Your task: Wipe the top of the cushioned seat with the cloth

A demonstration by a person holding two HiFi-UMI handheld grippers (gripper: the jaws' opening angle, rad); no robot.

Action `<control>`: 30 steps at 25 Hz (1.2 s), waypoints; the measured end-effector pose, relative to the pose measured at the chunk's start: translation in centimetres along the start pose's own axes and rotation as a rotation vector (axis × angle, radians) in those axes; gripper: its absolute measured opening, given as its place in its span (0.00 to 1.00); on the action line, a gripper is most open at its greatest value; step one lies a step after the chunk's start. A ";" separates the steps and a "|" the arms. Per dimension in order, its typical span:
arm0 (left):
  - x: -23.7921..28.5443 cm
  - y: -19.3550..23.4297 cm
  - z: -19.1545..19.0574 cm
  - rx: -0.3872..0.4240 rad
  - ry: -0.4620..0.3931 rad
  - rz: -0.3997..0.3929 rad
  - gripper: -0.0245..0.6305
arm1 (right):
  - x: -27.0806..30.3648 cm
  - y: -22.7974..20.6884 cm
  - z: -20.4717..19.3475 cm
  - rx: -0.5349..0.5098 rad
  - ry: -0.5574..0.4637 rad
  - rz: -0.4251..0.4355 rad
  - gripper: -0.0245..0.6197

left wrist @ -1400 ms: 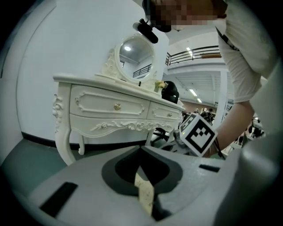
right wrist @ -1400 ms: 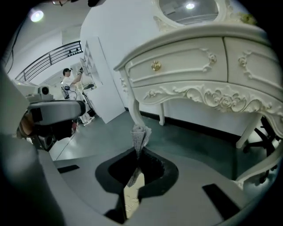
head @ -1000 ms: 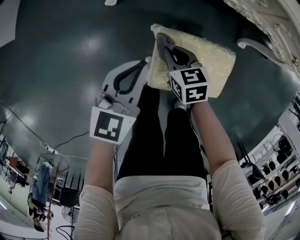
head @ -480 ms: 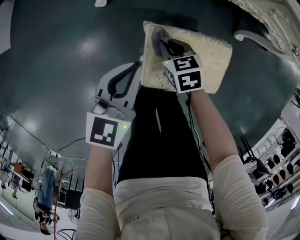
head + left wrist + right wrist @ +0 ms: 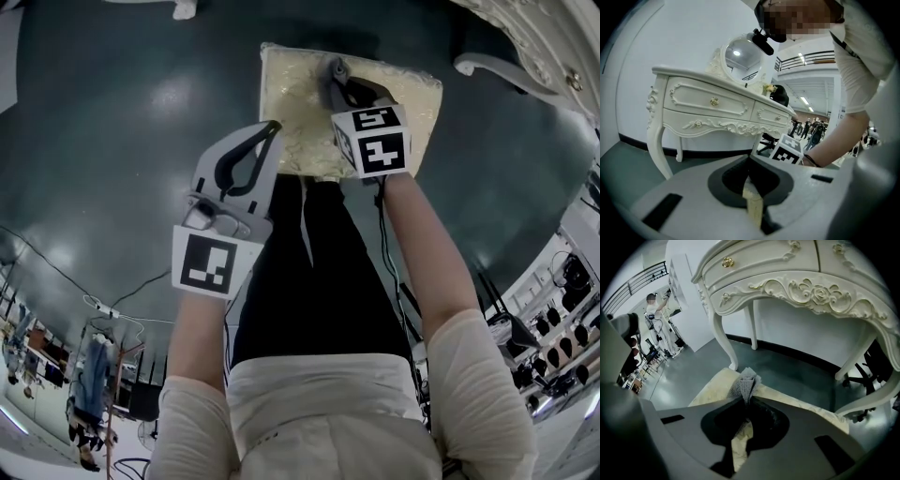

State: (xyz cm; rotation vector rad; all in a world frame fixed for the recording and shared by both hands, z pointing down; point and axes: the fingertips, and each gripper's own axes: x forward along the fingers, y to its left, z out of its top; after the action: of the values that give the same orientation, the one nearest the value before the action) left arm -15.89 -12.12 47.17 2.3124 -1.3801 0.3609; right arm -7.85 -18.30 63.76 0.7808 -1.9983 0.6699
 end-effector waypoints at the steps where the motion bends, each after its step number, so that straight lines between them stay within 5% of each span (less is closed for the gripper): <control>1: 0.3 -0.6 0.0 0.007 0.004 -0.008 0.04 | -0.3 -0.6 -0.3 0.004 0.002 -0.007 0.08; 30: 8.1 -15.2 0.0 0.102 0.045 -0.123 0.04 | -8.9 -18.8 -10.8 0.169 0.039 -0.213 0.08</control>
State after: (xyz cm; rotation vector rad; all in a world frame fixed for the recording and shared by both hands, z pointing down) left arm 1.31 -11.97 47.25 2.4420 -1.2176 0.4525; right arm 15.47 -20.66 64.29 1.0562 -1.8084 0.7282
